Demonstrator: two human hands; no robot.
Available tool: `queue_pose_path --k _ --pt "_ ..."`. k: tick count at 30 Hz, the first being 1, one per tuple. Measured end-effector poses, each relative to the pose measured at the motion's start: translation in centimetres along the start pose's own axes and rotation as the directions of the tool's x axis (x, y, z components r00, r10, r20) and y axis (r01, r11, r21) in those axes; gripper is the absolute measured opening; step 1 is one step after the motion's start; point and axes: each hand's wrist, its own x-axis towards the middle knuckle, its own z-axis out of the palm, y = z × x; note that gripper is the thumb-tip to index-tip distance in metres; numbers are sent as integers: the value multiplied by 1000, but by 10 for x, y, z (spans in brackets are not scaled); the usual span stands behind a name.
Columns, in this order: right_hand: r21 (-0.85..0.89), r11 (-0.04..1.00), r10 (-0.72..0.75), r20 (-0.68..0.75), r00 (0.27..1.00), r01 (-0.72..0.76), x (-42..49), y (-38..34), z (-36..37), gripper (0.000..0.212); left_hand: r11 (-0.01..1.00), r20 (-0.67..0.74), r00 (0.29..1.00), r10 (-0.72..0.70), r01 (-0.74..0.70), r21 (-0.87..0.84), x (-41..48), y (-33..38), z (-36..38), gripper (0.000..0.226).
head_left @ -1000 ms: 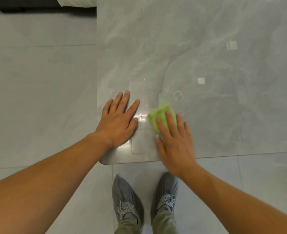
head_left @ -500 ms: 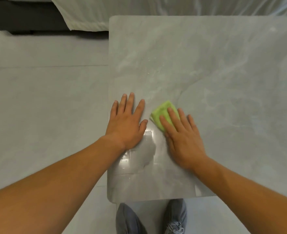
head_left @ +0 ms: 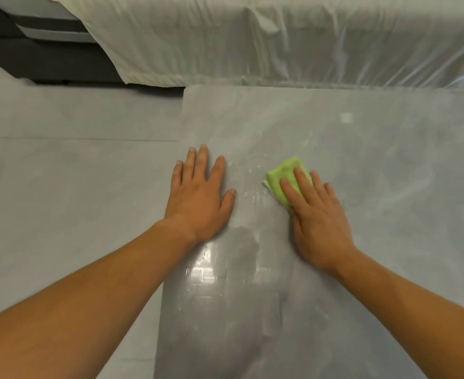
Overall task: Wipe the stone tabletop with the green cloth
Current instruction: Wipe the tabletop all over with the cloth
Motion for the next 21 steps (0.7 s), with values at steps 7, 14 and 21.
queue_pose_path --k 7,14,21 --pt "19 980 199 -75 977 -199 138 40 -30 56 999 4 999 -33 33 -2 37 -5 -5 68" --pt "-45 996 -83 5 997 83 165 23 -24 60 999 -50 998 -30 29 -23 37 -7 1 71" --pt "-38 998 -61 -38 997 59 187 -3 -22 64 999 -61 998 -5 2 -49 37 -13 0 69"
